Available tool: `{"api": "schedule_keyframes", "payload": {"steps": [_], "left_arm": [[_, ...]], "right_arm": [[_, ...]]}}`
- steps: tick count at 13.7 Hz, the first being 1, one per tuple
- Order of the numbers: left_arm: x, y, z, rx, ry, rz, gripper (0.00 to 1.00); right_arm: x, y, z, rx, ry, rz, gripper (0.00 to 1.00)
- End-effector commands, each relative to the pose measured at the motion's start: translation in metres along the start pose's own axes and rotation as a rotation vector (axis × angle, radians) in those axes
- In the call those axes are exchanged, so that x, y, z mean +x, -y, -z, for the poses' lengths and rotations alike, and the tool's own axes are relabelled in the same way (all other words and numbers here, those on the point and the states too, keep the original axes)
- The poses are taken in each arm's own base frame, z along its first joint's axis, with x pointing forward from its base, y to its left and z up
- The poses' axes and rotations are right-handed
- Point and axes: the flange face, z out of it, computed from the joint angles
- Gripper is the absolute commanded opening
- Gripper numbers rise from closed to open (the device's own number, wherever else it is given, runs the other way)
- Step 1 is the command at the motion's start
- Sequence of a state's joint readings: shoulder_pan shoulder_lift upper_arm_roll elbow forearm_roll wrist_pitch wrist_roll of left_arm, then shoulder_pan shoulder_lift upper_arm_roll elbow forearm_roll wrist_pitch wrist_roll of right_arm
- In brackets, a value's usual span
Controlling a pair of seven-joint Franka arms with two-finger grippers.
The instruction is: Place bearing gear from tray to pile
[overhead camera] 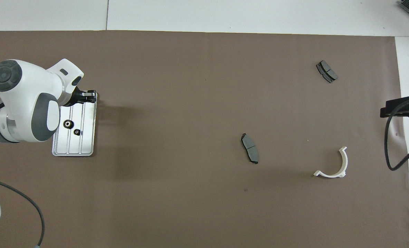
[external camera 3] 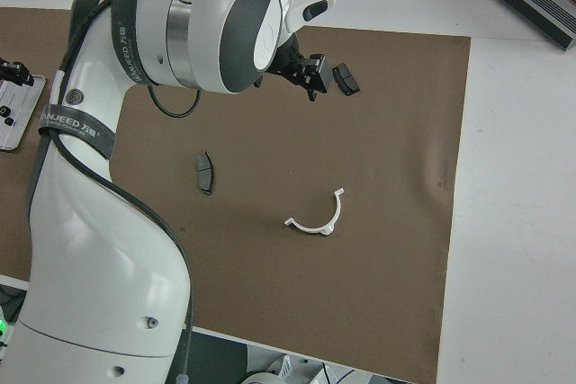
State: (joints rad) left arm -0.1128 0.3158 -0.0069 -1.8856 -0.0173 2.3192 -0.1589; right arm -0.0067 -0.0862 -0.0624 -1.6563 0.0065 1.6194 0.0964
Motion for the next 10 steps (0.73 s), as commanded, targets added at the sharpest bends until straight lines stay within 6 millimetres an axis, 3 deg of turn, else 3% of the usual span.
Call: {"api": "schedule_keyframes", "payload": {"steps": [1, 3, 6, 8, 10], "left_arm": [[-0.017, -0.089, -0.004, 0.003, 0.021, 0.117, 0.04], [-0.05, -0.165, -0.007, -0.001, 0.034, 0.208, 0.04], [-0.098, -0.245, -0.006, -0.003, 0.053, 0.209, 0.04], [-0.132, -0.29, -0.02, 0.003, 0.069, 0.17, 0.04], [-0.144, -0.311, -0.033, -0.013, 0.058, 0.151, 0.06]], "right_arm": [[-0.001, -0.005, 0.0, 0.017, -0.011, 0.02, 1.0], [-0.002, -0.003, -0.006, 0.027, 0.001, 0.018, 1.0], [0.008, 0.005, -0.03, 0.019, -0.021, 0.035, 1.0], [0.011, 0.027, -0.048, 0.018, -0.035, 0.073, 1.0], [0.02, 0.038, -0.074, 0.015, -0.019, 0.089, 1.0]]}}
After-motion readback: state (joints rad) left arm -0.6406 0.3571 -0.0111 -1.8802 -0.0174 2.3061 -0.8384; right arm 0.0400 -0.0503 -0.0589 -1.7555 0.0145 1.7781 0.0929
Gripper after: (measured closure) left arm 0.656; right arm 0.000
